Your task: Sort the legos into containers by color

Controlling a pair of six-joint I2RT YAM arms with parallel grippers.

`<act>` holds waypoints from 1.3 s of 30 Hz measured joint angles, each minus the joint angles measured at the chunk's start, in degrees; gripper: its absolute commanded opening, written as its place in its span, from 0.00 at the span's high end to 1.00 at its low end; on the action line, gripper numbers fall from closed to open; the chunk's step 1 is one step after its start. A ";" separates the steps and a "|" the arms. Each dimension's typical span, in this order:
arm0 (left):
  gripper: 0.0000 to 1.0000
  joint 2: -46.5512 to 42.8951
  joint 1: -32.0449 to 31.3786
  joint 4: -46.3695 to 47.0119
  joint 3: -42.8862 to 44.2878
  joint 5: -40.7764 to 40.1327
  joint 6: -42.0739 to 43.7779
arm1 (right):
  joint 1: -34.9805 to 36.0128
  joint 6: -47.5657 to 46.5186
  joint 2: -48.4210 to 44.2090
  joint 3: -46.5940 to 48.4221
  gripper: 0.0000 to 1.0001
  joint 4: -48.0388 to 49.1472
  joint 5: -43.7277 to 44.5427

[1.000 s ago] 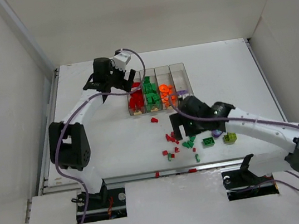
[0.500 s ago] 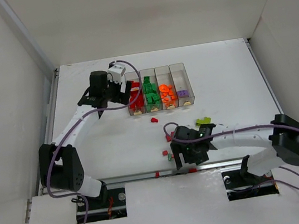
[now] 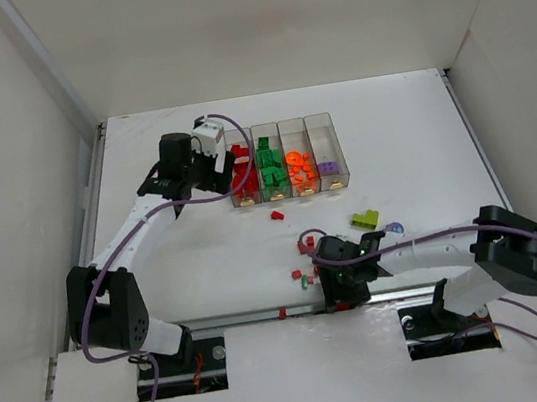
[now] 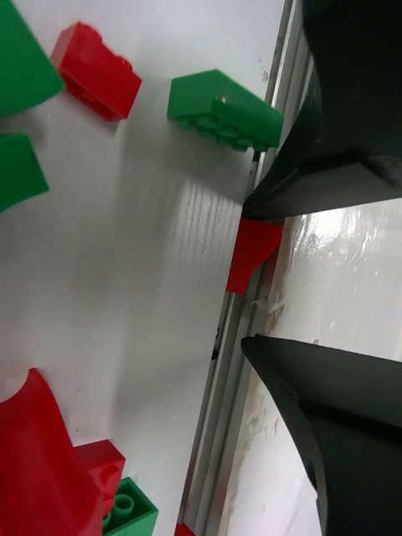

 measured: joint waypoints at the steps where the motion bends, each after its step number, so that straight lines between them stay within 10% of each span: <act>1: 0.00 0.00 0.00 -0.11 0.00 0.00 0.00 | 0.00 0.00 0.37 0.20 0.42 0.11 -0.13; 20: 0.00 -0.76 0.00 -0.50 -0.17 0.00 0.13 | 0.50 -0.04 -0.33 2.01 1.00 -2.56 2.01; 31: 0.00 -1.77 0.00 -1.01 -1.01 0.00 0.55 | 0.48 -3.63 -3.26 8.07 0.98 -7.39 7.85; 35: 0.00 -1.84 0.00 -1.25 -1.05 0.00 0.85 | 0.48 -4.94 -3.50 8.15 0.60 -7.98 7.52; 39: 0.00 -1.84 0.00 -1.38 -1.07 0.00 0.98 | 0.48 -6.34 -3.21 8.00 0.57 -7.39 5.97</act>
